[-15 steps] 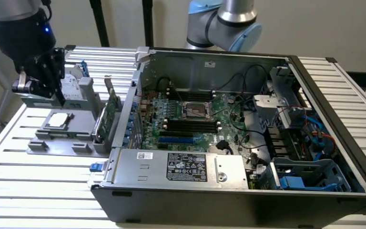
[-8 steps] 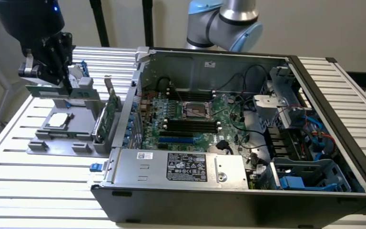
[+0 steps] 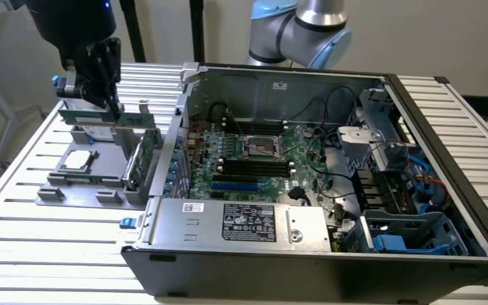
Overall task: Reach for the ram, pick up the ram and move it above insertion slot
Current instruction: 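Pick up the ram and move it above insertion slot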
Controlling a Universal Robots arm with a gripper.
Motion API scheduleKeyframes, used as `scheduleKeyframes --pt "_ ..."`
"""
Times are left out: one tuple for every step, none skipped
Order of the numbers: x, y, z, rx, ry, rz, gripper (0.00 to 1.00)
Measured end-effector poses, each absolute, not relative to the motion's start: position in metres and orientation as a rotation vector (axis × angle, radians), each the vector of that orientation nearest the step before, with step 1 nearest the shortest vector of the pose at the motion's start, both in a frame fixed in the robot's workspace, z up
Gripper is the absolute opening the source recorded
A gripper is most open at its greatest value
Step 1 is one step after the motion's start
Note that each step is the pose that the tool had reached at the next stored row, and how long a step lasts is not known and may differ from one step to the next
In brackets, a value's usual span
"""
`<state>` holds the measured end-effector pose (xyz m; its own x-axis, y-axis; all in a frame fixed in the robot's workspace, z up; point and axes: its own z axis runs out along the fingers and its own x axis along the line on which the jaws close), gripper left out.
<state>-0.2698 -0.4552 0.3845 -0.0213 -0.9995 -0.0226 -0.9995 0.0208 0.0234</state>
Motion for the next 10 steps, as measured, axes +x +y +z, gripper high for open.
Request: scheduleKeyframes --pt "-0.266 -0.455 0.385 2.198 -2.244 -0.052 0.13" --pt "-0.261 -0.455 0.385 2.2 -2.244 -0.054 0.13" --pt "-0.257 -0.455 0.386 2.2 -2.245 -0.055 0.13" --pt "-0.253 -0.455 0.386 2.201 -2.245 -0.056 0.13" --pt "-0.248 -0.455 0.386 2.202 -2.245 -0.057 0.13" --pt "-0.244 -0.455 0.387 2.203 -2.244 -0.058 0.13" --pt "-0.24 -0.455 0.387 2.204 -2.244 -0.059 0.13" --pt "-0.236 -0.455 0.387 2.205 -2.245 -0.06 0.13" --pt "-0.232 -0.455 0.387 2.206 -2.245 -0.062 0.13" --pt "-0.227 -0.455 0.387 2.207 -2.244 -0.063 0.13"
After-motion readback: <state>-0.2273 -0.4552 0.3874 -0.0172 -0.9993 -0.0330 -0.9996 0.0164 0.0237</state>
